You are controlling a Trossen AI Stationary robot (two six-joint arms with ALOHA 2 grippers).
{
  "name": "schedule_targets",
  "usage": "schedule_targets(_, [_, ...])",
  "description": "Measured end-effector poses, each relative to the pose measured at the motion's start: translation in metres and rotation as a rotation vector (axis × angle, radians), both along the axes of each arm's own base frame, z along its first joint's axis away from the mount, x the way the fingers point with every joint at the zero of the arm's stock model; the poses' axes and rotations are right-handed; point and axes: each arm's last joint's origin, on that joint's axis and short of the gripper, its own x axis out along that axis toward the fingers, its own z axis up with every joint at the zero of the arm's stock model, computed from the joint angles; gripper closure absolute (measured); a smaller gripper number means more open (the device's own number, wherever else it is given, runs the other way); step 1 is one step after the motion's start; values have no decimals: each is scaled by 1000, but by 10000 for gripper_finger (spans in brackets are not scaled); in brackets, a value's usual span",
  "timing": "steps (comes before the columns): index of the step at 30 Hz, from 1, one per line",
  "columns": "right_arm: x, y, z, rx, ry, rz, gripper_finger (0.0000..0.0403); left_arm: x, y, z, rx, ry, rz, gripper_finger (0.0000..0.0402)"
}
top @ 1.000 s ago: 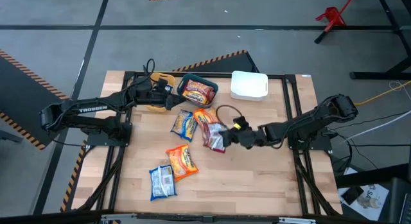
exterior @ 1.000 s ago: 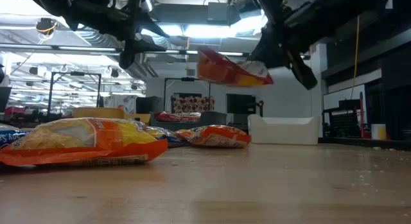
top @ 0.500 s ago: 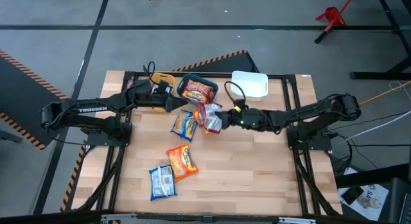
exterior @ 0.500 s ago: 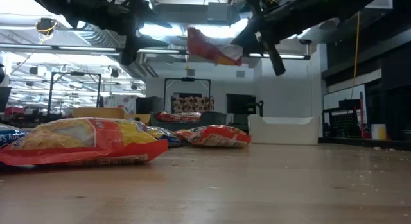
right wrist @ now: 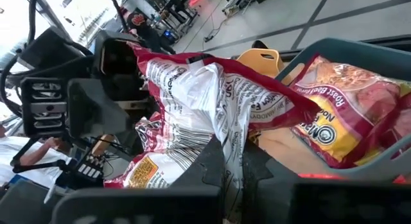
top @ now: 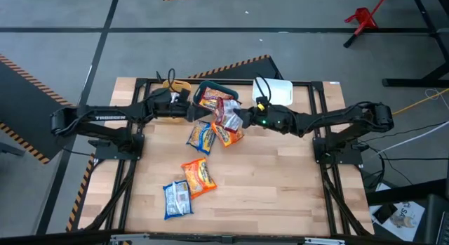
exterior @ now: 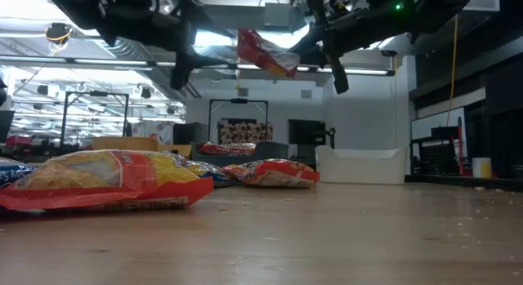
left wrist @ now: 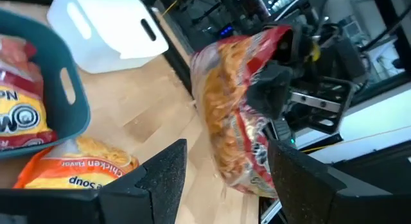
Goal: Sort Maruchan noodles
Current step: Put the red bag into the blue bin
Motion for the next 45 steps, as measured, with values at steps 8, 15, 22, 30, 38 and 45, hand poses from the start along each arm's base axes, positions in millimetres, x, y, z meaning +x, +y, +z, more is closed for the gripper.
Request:
schedule_targets(8, [0,0,0,-13,11,5,401,16,2,-5,15,-80,-16,191])
schedule_targets(15, [0,0,-1,-19,19,7,401,23,2,-11,-5,-90,-28,191])
schedule_targets(22, [0,0,-3,-17,38,13,401,28,-1,-11,4,-113,-18,191])
schedule_targets(30, [0,1,-3,-16,39,24,402,28,-1,-11,5,-113,-12,191])
schedule_targets(38, [0,1,-3,-22,44,52,402,34,-3,-23,-11,-73,-39,193])
schedule_targets(45, [0,2,-3,-23,46,84,397,38,-5,-29,-18,-52,-53,194])
